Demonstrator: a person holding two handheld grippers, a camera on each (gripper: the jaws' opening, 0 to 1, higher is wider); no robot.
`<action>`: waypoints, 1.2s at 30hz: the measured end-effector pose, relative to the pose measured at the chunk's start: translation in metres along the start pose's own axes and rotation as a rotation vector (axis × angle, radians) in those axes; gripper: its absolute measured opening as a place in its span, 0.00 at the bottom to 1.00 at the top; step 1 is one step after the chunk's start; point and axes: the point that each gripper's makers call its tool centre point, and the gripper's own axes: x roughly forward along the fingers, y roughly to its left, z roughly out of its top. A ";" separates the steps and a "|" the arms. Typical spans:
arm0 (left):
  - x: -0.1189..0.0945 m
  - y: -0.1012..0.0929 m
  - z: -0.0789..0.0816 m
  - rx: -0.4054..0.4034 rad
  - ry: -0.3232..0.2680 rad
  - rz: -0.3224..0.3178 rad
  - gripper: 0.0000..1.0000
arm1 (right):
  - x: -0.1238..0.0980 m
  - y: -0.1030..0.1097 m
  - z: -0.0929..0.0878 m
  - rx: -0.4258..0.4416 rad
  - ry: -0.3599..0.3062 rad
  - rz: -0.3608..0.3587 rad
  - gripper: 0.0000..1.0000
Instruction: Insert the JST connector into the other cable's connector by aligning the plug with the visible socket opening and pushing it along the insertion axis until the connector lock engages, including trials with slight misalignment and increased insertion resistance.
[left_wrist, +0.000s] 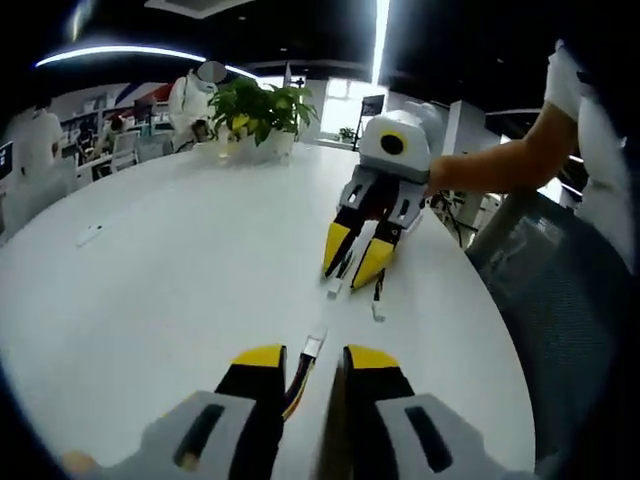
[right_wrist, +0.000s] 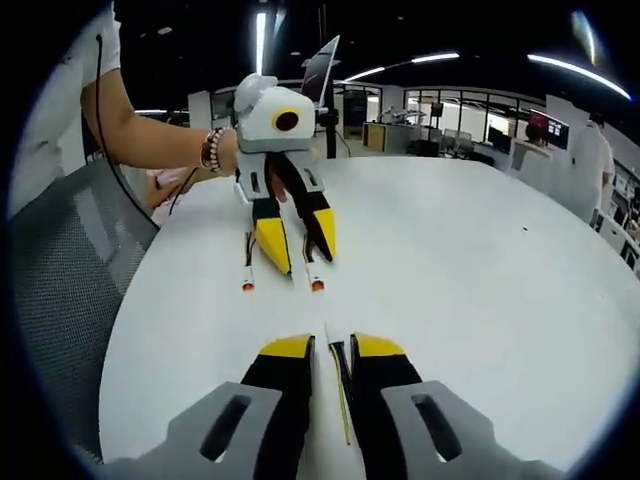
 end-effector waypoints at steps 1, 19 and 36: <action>0.001 0.001 -0.001 0.004 0.007 -0.001 0.16 | 0.000 -0.001 0.000 0.000 -0.001 -0.002 0.11; 0.007 0.003 -0.003 -0.015 -0.012 -0.004 0.07 | 0.009 0.001 -0.006 -0.012 0.020 0.002 0.06; 0.006 0.000 -0.004 0.004 0.004 -0.011 0.01 | 0.006 -0.001 -0.005 -0.020 0.034 0.007 0.05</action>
